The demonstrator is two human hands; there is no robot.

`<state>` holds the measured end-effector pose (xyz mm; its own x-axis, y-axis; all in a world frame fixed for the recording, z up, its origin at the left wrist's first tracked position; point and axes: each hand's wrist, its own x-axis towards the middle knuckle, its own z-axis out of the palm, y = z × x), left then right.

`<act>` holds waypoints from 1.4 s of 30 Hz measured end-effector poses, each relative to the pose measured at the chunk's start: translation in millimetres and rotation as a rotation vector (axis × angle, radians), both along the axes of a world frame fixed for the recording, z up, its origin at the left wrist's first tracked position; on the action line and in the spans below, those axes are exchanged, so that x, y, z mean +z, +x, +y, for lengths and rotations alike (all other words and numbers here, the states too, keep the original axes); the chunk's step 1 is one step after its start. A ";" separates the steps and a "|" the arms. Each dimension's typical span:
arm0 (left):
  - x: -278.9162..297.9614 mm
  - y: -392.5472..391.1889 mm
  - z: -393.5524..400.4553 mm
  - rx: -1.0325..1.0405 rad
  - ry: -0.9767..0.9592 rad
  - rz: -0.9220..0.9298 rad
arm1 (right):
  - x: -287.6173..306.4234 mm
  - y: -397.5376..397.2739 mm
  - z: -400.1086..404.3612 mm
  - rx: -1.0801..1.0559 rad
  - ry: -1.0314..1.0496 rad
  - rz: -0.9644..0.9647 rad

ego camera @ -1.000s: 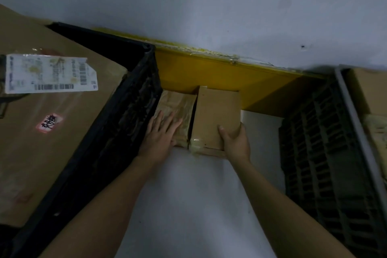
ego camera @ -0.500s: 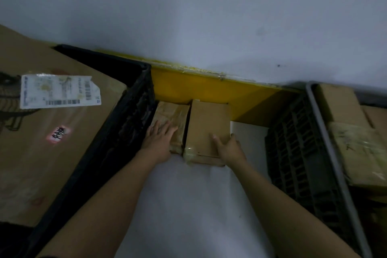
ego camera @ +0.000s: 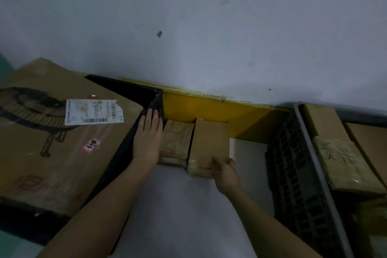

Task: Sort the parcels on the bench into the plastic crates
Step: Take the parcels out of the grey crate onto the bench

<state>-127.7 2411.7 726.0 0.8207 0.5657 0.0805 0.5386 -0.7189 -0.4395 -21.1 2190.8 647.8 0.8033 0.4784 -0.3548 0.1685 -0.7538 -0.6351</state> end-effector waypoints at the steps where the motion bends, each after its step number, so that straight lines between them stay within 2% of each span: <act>1: 1.0 0.8 1.6 0.015 0.015 0.027 | -2.1 -2.2 1.6 0.024 0.001 -0.033; 7: 12.2 15.0 17.9 0.052 0.094 0.131 | -10.1 -10.0 10.7 -0.019 0.089 0.000; 10: 15.7 18.4 24.9 0.079 0.112 0.164 | -9.2 -12.6 14.1 0.040 0.081 -0.032; 17: 22.8 21.2 41.9 0.101 0.076 0.156 | -11.3 -25.2 22.6 0.055 0.163 -0.001; 20: 23.6 18.5 44.4 0.069 0.044 0.124 | -13.4 -26.9 23.4 -0.028 0.207 -0.059; 24: 13.4 6.4 33.7 -0.012 -0.057 0.051 | -9.4 -11.6 30.3 -0.313 0.222 -0.036; 27: -3.4 -7.6 12.4 -0.103 -0.143 0.021 | -11.9 -8.7 33.7 -0.275 0.186 -0.060; 31: -27.3 -14.2 -12.8 -0.105 -0.488 0.015 | -8.4 -8.6 27.9 -0.206 0.175 -0.049; 34: -34.7 -8.4 -36.4 -0.107 -0.623 0.011 | 14.3 -3.3 17.6 -0.066 0.056 0.037; 38: -1.1 29.4 -70.8 -0.194 -0.681 -0.057 | 72.3 3.4 -7.6 -0.035 0.025 0.056; 42: 54.0 69.2 -114.9 -0.250 -0.728 -0.179 | 143.3 28.2 -47.9 -0.050 0.067 -0.080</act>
